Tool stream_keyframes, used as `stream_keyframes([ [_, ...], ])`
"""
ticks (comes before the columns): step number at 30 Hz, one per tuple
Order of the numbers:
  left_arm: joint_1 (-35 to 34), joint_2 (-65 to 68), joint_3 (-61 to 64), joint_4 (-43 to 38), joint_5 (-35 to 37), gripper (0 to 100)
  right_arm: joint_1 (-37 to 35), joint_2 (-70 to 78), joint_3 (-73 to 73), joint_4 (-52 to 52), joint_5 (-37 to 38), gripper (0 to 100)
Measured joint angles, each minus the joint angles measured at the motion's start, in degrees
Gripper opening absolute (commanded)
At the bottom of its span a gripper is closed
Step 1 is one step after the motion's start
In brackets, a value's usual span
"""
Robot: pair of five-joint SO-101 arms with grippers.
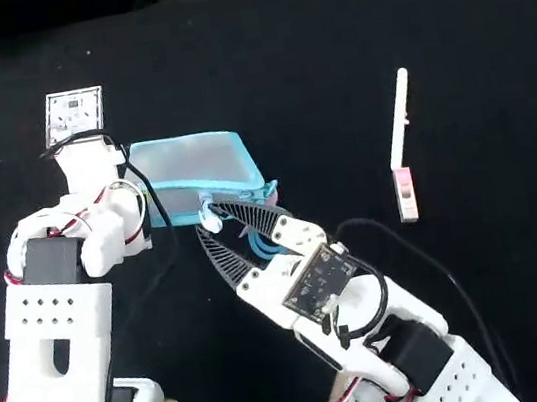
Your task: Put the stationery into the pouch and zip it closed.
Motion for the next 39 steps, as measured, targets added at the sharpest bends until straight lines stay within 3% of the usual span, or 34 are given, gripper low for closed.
stream_keyframes([
  [3, 0.0, 0.0, 0.0, 0.0, 0.0, 3, -0.9, 0.4, 0.1, 0.0, 0.0, 3.8],
  [9, 0.0, 0.1, 0.0, 0.0, 0.0, 3, -1.1, 1.1, 0.4, 6.7, -0.1, 22.3],
  [21, 0.1, 0.1, 0.0, 0.0, 0.0, 3, -0.8, 1.1, -13.3, 18.8, 0.0, 6.0],
  [24, 0.1, 0.1, 0.0, 0.0, 0.0, 3, 4.8, 0.4, -16.4, 20.6, 0.0, 5.8],
  [32, 0.2, -0.4, 1.0, 0.0, 0.0, 3, 28.8, 1.1, -17.7, 22.5, -0.3, 15.2],
  [39, 0.2, -0.4, 1.0, 0.0, 0.0, 3, 37.9, 16.3, -17.2, 19.7, -10.2, 16.0],
])
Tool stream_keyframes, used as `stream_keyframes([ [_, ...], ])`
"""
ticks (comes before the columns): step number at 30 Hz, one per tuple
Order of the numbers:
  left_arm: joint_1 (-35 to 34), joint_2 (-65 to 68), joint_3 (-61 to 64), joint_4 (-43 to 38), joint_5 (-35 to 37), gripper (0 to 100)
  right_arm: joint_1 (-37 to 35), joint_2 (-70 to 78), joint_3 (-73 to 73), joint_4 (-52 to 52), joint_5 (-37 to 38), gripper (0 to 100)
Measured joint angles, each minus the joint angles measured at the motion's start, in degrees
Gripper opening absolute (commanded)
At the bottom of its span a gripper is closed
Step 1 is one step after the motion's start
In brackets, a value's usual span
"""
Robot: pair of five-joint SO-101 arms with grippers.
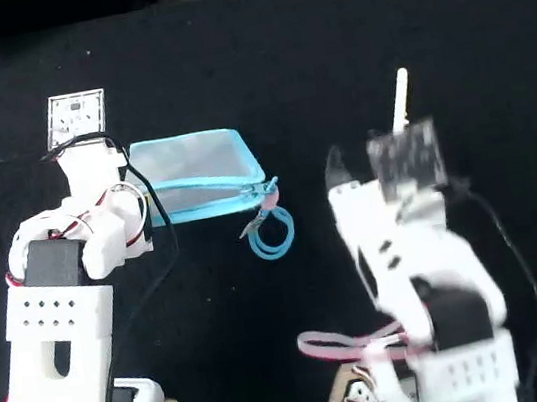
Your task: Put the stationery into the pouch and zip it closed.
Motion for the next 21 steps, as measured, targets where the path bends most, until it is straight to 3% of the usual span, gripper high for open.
stream_keyframes([
  [8, 0.0, 0.0, 0.0, 0.0, 0.0, 3, 8.4, 30.9, -6.2, -3.0, -6.8, 15.8],
  [21, 0.0, 0.0, 0.0, 0.0, 0.0, 3, 17.2, 67.0, -26.0, -3.0, -7.3, 15.5],
])
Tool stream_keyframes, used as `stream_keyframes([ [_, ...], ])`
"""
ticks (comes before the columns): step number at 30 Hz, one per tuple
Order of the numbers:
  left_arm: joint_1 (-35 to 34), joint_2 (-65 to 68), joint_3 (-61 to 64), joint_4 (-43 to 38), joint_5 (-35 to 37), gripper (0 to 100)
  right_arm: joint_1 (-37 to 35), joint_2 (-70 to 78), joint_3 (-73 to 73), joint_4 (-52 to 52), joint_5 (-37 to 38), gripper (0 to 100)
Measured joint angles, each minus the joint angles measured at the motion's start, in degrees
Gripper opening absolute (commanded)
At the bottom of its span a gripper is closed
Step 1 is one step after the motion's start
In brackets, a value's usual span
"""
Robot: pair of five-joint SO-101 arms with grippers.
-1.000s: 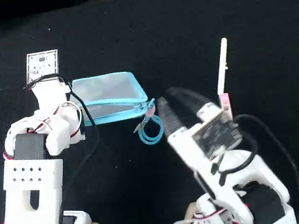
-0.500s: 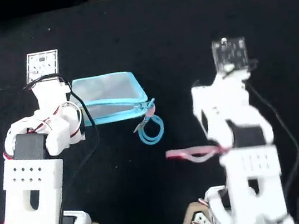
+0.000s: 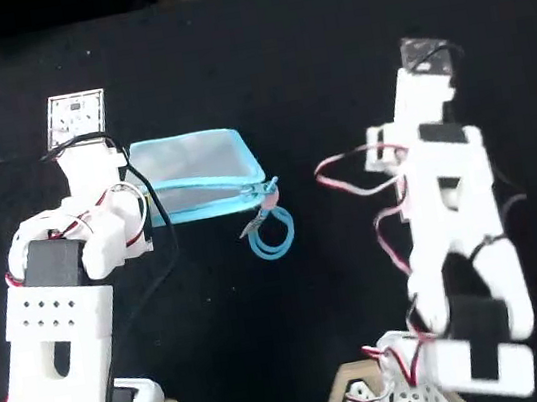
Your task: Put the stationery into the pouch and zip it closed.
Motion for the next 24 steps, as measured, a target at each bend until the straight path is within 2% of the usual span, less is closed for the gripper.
stream_keyframes([
  [5, 0.0, 0.0, 0.0, 0.0, 0.0, 3, 3.5, 7.7, -9.3, 0.8, -0.1, 15.5],
  [16, 0.0, 0.0, 0.0, 0.0, 0.0, 3, 3.7, 31.8, -37.1, 9.8, -0.1, 15.5],
  [24, 0.0, 0.0, 0.0, 0.0, 0.0, 3, 3.8, 51.8, -60.4, 20.7, -0.4, 15.5],
])
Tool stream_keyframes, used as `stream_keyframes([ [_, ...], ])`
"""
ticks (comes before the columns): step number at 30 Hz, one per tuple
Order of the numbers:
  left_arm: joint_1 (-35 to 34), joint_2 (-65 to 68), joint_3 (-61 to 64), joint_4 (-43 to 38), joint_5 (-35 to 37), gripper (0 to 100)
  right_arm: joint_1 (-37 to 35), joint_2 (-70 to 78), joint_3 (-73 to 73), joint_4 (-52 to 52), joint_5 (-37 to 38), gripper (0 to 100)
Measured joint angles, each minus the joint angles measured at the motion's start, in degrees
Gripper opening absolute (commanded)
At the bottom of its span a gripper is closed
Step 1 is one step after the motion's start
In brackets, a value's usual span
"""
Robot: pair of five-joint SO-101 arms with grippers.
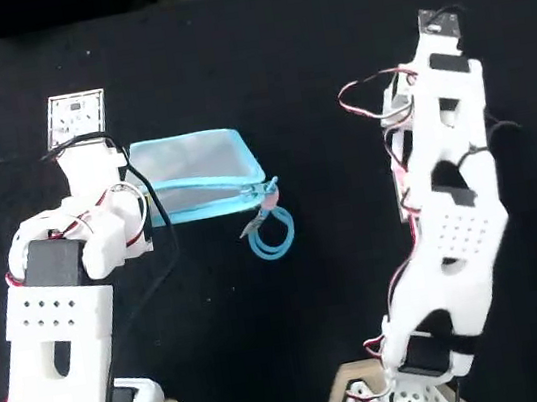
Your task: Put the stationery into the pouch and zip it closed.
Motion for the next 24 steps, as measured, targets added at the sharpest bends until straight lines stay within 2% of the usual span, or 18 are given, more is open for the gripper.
stream_keyframes([
  [9, 0.0, 0.0, 0.0, 0.0, 0.0, 3, 0.0, 18.8, -30.7, 15.9, 0.0, 15.5],
  [11, 0.0, 0.0, 0.0, 0.0, 0.0, 3, -0.2, 22.4, -37.2, 19.1, 0.0, 11.5],
  [13, 0.0, 0.0, 0.0, 0.0, 0.0, 3, -0.3, 25.7, -43.4, 22.1, 0.0, 1.1],
  [15, 0.0, 0.0, 0.0, 0.0, 0.0, 3, -0.1, 28.6, -49.8, 25.0, 0.0, 3.4],
  [18, 0.0, 0.0, 0.0, 0.0, 0.0, 3, -0.8, 32.3, -58.2, 28.6, -0.1, 0.9],
  [24, 0.1, 0.0, 0.0, 0.0, 0.0, 3, -2.6, 32.8, -61.2, 28.9, -0.1, 1.0],
])
